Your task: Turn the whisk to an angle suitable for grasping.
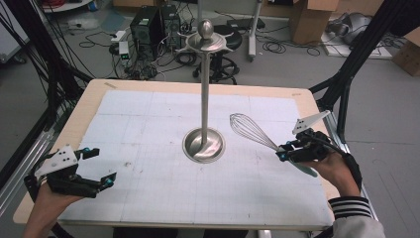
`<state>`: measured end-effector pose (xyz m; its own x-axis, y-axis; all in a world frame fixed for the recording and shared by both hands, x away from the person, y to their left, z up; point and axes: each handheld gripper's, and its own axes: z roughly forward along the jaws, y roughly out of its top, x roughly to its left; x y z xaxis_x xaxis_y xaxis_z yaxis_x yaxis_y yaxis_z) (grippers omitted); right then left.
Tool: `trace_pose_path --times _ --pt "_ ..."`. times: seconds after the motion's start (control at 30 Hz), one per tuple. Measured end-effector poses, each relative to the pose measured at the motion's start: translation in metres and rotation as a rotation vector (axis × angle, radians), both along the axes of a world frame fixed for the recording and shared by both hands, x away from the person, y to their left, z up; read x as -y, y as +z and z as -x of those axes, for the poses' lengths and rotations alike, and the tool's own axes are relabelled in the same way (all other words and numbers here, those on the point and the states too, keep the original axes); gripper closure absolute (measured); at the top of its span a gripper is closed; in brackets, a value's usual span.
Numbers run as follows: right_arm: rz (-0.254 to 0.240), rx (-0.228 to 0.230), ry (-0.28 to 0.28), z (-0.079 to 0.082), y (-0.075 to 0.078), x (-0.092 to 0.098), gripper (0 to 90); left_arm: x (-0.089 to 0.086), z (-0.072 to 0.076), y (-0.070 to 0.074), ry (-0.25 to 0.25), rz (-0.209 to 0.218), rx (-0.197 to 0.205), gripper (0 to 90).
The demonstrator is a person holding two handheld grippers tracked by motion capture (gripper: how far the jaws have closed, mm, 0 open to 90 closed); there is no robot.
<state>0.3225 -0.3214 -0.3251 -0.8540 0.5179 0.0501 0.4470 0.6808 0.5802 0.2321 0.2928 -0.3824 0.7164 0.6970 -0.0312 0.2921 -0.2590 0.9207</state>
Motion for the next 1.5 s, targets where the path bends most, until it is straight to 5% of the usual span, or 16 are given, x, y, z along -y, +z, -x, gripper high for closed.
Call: trace_pose_path --times 0.37,0.63,0.77,1.5 --pt "-0.029 -0.004 0.204 0.011 0.019 -0.009 69.2 0.000 0.000 0.000 0.000 -0.003 -0.001 1.7" --pt "-0.037 -0.010 0.275 0.016 0.022 -0.025 69.1 0.000 0.000 -0.001 -0.003 -0.002 -0.002 1.7" --pt "-0.049 -0.034 0.287 0.018 0.021 -0.037 69.1 0.000 0.000 0.000 -0.010 -0.001 -0.001 1.7" --pt "-0.027 -0.013 0.367 0.026 0.005 -0.110 69.1 0.001 0.000 0.000 -0.017 0.002 0.001 1.7"
